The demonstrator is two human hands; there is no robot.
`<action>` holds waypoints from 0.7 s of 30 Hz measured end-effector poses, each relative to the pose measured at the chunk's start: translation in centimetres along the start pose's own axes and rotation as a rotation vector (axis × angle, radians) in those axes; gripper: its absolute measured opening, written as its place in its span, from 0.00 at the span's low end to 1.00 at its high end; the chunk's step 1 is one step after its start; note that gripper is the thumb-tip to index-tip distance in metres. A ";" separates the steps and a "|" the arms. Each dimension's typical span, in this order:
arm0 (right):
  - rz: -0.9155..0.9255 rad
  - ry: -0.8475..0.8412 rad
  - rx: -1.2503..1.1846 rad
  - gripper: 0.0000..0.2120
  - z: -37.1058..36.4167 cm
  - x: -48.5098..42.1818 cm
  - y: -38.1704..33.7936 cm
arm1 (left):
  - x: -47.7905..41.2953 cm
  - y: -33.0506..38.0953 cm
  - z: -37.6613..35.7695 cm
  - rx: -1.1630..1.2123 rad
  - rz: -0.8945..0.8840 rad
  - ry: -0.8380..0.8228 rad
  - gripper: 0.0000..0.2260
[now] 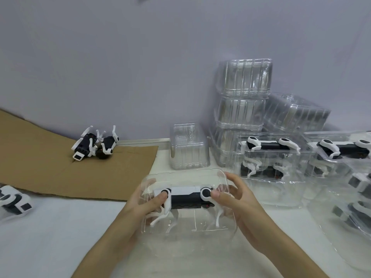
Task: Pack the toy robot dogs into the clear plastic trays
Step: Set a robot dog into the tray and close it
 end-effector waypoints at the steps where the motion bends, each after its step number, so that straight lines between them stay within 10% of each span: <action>1: -0.036 -0.015 -0.013 0.37 0.0 0.1 0.1 | -0.1 0.0 0.1 0.006 0.000 0.005 0.32; 21: -0.164 0.036 0.233 0.35 0.7 0.4 -0.2 | 0.4 -0.2 0.1 -0.084 0.065 0.031 0.33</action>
Point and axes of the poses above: each hand's wrist, its own x-axis away from the middle knuckle, its own z-axis out of the back of the hand, y = z × x, the point moved 5 cm from there along -x, towards the middle knuckle, and after that the axes turned 7 degrees about -x, right-handed, at the moved point
